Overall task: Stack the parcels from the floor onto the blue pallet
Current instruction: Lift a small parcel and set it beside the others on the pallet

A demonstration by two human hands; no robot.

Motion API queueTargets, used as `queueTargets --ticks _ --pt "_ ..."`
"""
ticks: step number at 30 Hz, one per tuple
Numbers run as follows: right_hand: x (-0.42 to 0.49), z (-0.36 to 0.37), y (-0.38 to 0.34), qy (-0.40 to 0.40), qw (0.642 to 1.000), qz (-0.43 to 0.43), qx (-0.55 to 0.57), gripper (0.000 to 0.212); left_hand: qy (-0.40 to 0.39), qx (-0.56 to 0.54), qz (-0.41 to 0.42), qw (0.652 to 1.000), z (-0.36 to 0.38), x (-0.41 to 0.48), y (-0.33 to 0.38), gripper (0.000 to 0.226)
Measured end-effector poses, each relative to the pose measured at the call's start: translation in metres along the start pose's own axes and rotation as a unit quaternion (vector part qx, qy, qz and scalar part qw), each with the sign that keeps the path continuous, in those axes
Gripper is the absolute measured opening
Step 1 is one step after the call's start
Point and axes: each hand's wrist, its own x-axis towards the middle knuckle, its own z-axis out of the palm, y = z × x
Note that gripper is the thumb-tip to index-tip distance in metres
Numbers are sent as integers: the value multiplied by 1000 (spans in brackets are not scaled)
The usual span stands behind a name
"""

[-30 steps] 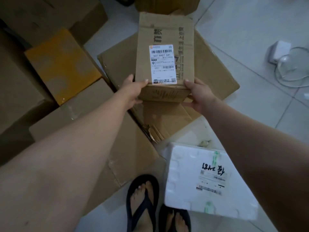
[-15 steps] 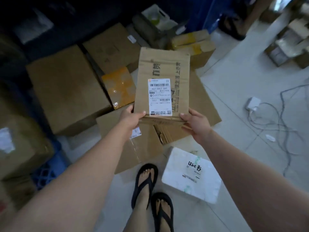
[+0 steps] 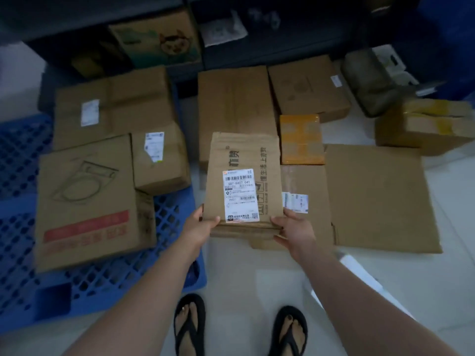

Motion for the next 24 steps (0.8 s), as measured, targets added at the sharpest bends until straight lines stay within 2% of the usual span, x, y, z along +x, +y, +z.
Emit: queueTargets --ticks 4,11,15,17,19,21,22,24 --pt "6 73 61 3 999 47 -16 48 35 -31 -71 996 -72 22 -53 62" --pt "29 174 146 -7 993 92 -68 41 75 -83 -175 978 -162 68 -147 60" --pt "61 216 169 -24 990 83 -113 40 142 -127 -145 971 -185 115 -180 55" --pt "80 230 176 -17 987 79 -141 43 179 -210 -190 942 -189 140 -186 39" --pt "94 237 183 2 982 75 -173 44 196 -312 -271 889 -189 158 -192 19" --pt "104 238 192 7 977 67 -202 42 189 -382 -308 850 -187 167 -196 34" --pt "108 239 195 4 975 62 -211 41 187 -397 -316 841 -187 172 -197 44" --pt "114 239 198 -4 973 56 -225 45 181 -400 -318 840 -188 177 -200 48"
